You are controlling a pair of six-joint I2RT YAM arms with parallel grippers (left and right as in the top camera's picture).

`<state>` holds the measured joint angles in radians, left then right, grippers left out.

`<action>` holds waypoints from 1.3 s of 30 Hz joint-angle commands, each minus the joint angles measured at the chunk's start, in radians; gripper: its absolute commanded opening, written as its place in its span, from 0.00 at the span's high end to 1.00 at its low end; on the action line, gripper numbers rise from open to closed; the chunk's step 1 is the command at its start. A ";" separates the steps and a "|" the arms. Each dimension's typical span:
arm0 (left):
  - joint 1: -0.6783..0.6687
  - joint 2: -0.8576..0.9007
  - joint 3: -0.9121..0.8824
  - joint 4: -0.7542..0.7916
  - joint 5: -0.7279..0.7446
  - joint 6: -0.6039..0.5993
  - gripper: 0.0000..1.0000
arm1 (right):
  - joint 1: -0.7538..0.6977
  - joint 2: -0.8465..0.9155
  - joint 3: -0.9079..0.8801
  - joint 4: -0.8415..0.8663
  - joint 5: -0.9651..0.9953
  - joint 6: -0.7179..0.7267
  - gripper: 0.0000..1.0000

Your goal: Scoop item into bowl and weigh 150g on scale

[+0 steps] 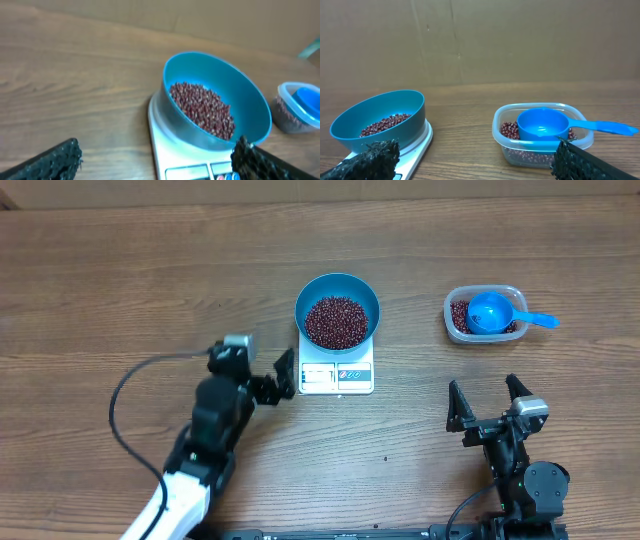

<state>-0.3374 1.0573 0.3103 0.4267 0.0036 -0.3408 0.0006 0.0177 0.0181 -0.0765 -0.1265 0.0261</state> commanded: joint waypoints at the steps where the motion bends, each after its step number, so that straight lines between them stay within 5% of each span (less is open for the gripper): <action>1: 0.023 -0.085 -0.145 0.138 0.019 -0.007 0.01 | -0.002 -0.003 -0.010 0.003 0.002 -0.001 0.00; 6: 0.025 -0.208 -0.300 0.276 -0.008 -0.007 0.00 | -0.002 -0.003 -0.010 0.003 0.002 -0.001 0.00; 9: 0.025 -0.271 -0.306 0.207 -0.037 -0.006 0.00 | -0.002 -0.003 -0.010 0.003 0.002 -0.001 0.00; 23: 0.025 -0.874 -0.306 -0.494 -0.214 0.003 0.01 | -0.002 -0.003 -0.010 0.003 0.002 -0.001 0.00; 29: 0.085 -1.057 -0.306 -0.485 -0.206 0.188 0.01 | -0.002 -0.003 -0.010 0.003 0.002 -0.001 0.00; 39: 0.141 -1.053 -0.306 -0.487 -0.194 0.188 0.01 | -0.002 -0.003 -0.010 0.003 0.002 -0.002 0.00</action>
<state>-0.2020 0.0151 0.0082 -0.0605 -0.1844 -0.1795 0.0006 0.0177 0.0181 -0.0765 -0.1268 0.0257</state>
